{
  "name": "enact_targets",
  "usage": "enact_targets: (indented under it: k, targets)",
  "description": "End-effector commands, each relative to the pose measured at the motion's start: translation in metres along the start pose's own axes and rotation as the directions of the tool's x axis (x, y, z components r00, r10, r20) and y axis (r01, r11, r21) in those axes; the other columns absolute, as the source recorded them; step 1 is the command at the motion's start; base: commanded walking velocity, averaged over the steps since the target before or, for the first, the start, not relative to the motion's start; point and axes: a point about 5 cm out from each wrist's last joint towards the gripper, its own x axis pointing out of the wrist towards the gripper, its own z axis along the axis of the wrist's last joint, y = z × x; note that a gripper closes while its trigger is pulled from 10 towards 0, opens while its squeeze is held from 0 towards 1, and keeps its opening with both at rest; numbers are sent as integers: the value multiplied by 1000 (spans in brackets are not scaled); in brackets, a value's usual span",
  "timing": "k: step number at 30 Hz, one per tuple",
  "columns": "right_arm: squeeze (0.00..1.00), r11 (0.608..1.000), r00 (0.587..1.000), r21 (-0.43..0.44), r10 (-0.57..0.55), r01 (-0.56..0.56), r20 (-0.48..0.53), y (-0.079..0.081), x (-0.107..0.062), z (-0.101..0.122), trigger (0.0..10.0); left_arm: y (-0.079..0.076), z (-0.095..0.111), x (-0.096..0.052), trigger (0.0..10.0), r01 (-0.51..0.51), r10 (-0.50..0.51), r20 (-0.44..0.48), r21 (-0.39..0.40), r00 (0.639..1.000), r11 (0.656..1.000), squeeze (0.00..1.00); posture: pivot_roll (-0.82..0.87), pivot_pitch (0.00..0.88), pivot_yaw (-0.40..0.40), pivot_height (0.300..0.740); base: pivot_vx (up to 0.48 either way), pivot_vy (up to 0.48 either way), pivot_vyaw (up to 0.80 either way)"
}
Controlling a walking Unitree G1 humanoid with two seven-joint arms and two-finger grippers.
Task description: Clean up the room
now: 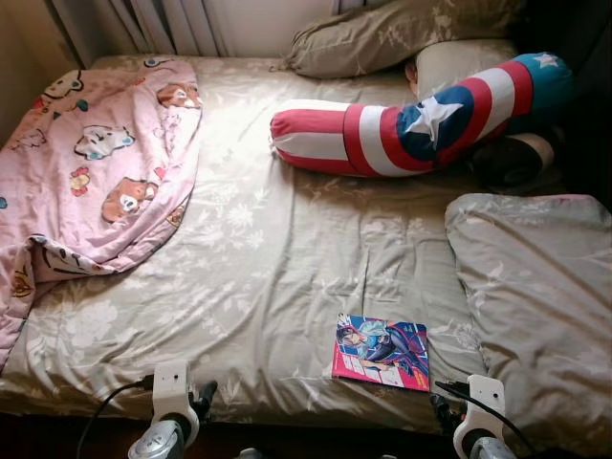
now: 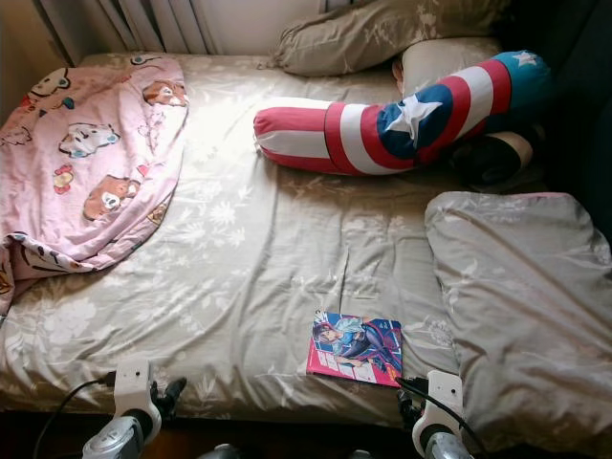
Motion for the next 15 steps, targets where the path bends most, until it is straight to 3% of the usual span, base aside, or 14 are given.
enact_targets:
  k: [1,5,8,11,15]
  targets:
    - [0,999,999,42,-7,8,-36,-1,-1,-8,10000,1,-17,-5,10000,4,-2,-84,25,996,1000,0,-12,169,5,740,0,0,0]
    - [0,995,999,93,-17,22,-51,1,-2,-11,10000,3,-27,-8,10000,-7,11,-126,31,992,999,0,-16,175,9,740,0,0,0]
    - [0,997,998,73,-17,22,-57,1,-4,-16,10000,5,-31,-11,10000,-17,21,-143,29,989,999,0,-11,180,10,740,0,0,0]
    - [0,995,998,94,-30,35,-50,-1,-4,-17,10000,8,-34,-12,10000,-25,29,-156,25,987,999,0,-10,184,11,740,0,262,800]
    - [0,986,997,151,-56,64,-56,-6,-5,-18,10000,11,-37,-13,10000,-32,37,-171,32,984,999,0,-10,186,13,740,0,260,0]
